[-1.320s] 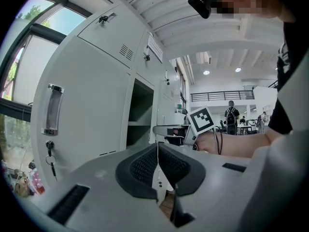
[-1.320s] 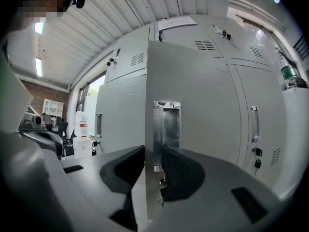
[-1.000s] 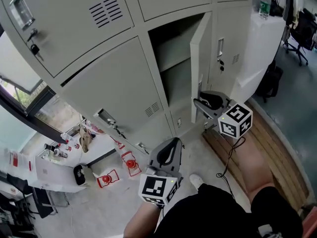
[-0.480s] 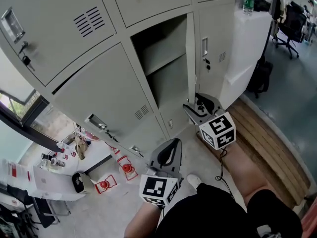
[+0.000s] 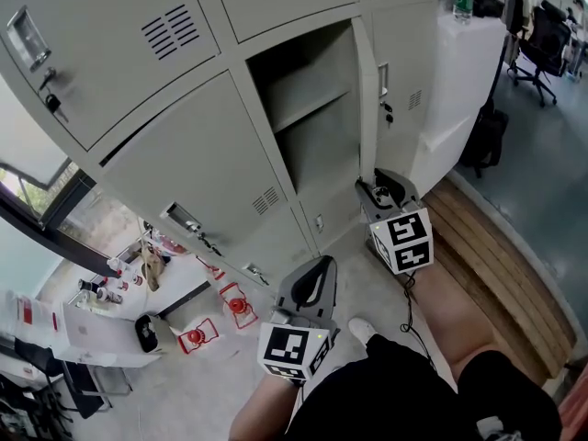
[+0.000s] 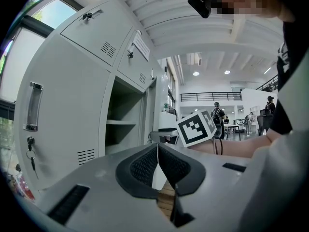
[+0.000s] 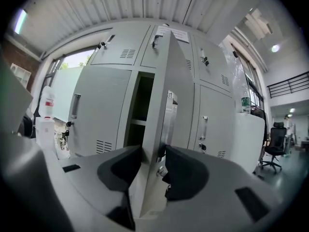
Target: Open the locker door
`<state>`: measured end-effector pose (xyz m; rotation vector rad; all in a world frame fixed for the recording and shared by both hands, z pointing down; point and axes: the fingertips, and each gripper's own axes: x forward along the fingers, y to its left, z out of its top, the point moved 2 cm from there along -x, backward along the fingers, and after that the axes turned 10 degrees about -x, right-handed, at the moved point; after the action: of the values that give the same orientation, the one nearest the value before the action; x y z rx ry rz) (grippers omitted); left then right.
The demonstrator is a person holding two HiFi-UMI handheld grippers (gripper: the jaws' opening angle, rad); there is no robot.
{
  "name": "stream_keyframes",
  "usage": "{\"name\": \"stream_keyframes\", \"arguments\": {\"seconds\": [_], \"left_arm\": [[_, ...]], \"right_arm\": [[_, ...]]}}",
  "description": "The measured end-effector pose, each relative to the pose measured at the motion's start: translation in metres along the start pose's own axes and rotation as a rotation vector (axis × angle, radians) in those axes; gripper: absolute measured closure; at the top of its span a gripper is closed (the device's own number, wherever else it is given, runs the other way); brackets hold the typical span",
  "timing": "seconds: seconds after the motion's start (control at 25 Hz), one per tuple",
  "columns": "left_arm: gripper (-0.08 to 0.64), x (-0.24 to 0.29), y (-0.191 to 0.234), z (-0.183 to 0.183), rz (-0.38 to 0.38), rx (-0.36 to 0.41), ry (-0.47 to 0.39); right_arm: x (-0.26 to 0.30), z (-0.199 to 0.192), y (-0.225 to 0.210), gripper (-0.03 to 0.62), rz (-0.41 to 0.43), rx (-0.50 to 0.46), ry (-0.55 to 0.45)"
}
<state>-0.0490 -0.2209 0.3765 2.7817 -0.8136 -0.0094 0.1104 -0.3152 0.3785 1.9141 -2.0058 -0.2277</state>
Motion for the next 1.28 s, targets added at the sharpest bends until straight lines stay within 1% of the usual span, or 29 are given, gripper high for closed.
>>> {"name": "stream_keyframes", "arguments": {"seconds": [0.16, 0.32, 0.56, 0.76, 1.12, 1.28], "left_arm": [[0.54, 0.001, -0.003, -0.003, -0.013, -0.005, 0.011], [0.54, 0.01, -0.008, -0.009, -0.043, -0.012, 0.03], [0.54, 0.034, -0.021, -0.019, -0.088, -0.026, 0.059], [0.54, 0.059, -0.029, -0.026, -0.119, -0.029, 0.081], [0.54, 0.114, -0.036, -0.017, -0.146, -0.033, 0.057], [0.54, 0.135, -0.039, -0.016, -0.154, -0.046, 0.047]], "right_arm": [[-0.009, -0.005, -0.01, 0.388, -0.023, 0.013, 0.009], [-0.021, -0.013, -0.027, 0.402, -0.07, 0.021, 0.019], [-0.038, -0.032, -0.068, 0.434, -0.152, 0.027, 0.045], [-0.047, -0.049, -0.105, 0.44, -0.21, 0.05, 0.062], [-0.046, -0.071, -0.159, 0.442, -0.249, 0.07, 0.08], [-0.041, -0.078, -0.178, 0.441, -0.256, 0.068, 0.094]]}}
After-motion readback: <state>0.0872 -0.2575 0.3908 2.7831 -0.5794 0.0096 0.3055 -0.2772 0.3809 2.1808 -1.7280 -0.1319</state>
